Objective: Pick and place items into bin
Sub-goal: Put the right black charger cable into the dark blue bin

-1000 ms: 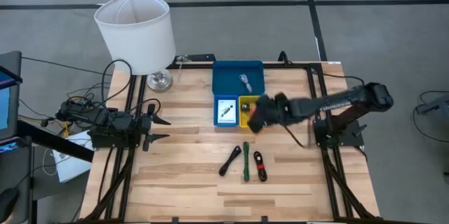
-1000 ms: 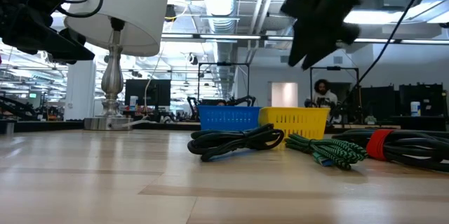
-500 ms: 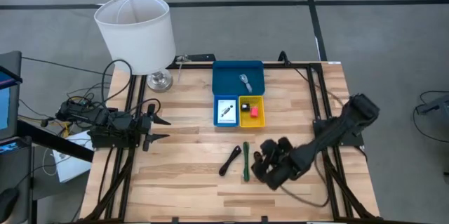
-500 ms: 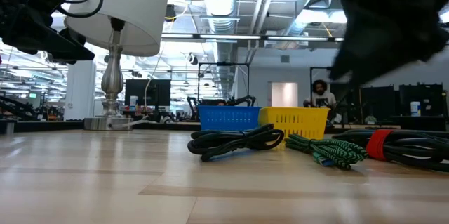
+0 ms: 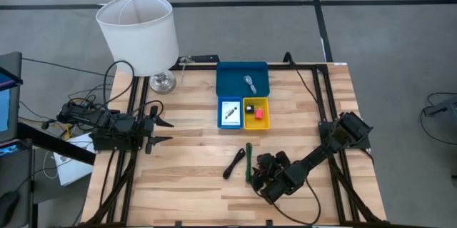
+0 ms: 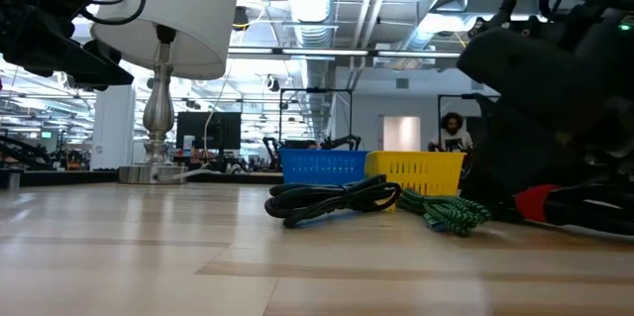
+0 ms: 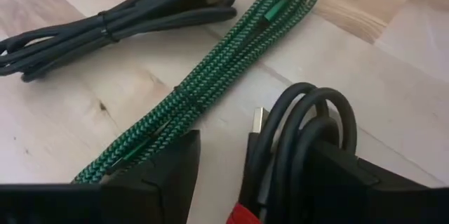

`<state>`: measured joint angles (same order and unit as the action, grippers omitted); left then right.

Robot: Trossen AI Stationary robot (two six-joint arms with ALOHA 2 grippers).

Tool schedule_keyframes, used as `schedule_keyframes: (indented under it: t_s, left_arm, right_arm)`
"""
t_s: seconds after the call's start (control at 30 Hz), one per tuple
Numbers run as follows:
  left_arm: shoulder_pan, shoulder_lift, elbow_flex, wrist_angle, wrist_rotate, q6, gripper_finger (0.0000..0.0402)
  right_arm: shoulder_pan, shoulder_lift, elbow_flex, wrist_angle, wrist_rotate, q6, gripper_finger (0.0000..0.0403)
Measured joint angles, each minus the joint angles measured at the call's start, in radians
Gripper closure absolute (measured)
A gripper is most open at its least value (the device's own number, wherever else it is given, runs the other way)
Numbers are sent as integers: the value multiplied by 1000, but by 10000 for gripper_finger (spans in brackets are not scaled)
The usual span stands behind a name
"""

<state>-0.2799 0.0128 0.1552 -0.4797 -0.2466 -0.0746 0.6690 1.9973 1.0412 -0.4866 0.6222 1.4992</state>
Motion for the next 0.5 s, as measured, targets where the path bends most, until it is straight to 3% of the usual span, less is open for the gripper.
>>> schedule_keyframes:
  t_s: [0.13, 0.37, 0.5]
  left_arm:
    - [0, 0, 0, 1, 0, 0, 189]
    - [0, 0, 0, 2, 0, 0, 189]
    - [0, 0, 0, 2, 0, 0, 189]
  right_arm:
    - [0, -10, -8, 0, 14, 7, 219]
    - [-4, -47, -14, -2, -3, -21, 356]
    - [-4, -47, -14, 3, -2, -24, 351]
